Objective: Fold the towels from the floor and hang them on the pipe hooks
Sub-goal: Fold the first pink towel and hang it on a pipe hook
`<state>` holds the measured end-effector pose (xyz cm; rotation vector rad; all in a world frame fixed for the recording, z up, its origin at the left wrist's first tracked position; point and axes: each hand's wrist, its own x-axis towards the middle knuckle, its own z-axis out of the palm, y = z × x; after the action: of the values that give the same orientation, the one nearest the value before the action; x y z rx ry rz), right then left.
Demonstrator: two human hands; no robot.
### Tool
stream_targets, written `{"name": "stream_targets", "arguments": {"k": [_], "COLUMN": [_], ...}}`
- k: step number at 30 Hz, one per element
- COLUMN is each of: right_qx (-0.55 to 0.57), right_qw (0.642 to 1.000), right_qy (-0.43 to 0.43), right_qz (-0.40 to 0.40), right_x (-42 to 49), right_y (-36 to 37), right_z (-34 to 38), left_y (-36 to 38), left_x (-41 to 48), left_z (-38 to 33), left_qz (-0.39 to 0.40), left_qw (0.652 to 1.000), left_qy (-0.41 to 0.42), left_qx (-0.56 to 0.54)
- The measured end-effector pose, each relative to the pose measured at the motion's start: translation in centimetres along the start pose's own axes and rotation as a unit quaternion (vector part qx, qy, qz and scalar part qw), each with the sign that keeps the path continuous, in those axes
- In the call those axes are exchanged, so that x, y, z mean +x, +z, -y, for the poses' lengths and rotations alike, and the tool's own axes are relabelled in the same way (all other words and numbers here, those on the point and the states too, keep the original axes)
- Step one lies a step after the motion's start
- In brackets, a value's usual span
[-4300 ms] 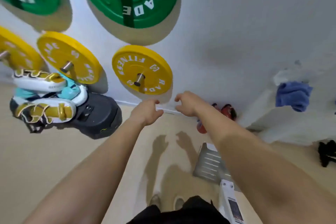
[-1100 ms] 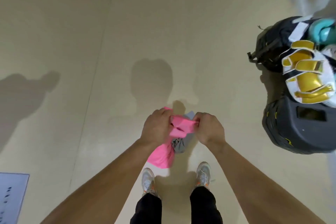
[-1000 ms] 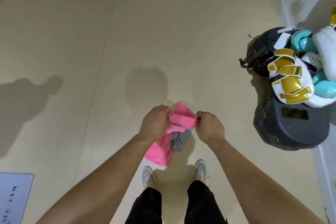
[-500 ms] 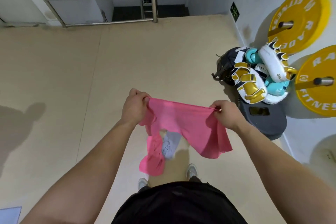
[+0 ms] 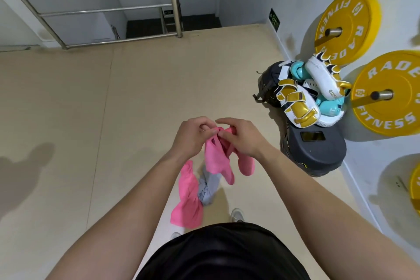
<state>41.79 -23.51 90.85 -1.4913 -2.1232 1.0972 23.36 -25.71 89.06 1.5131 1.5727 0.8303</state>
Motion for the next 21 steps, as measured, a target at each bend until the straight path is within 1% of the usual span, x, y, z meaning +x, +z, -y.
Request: {"name": "stream_targets", "arguments": {"k": [2,6,9,14,21], "right_qx": [-0.009,-0.005,0.003,-0.017,-0.035], "right_qw": [1.000,1.000,1.000,0.999,0.999], "right_qy": [-0.010,-0.028,-0.030,-0.017,0.011], "right_qz": [0.009,-0.003,0.007,0.025,-0.001], "right_x": [0.4,1.2,1.9,3.0,3.4], "right_y": [-0.1,-0.6,-1.1,-1.6,-2.5], "right_z": [0.0,0.2,0.6,0.2,-0.6], "left_y": [-0.1,-0.2,-0.2,-1.6,-5.5], "left_x": [0.3,0.4,0.2,-0.2,-0.6], "left_z": [-0.3,-0.2,0.6,2.6,3.7], "left_qz": [-0.002,-0.014,-0.019,-0.035,-0.055], "left_qw": [1.000,1.000,1.000,0.998,0.995], "left_qy": [0.009,0.013,0.005,-0.039,-0.059], "left_qx": [0.011,0.024,0.016,0.036,0.065]}}
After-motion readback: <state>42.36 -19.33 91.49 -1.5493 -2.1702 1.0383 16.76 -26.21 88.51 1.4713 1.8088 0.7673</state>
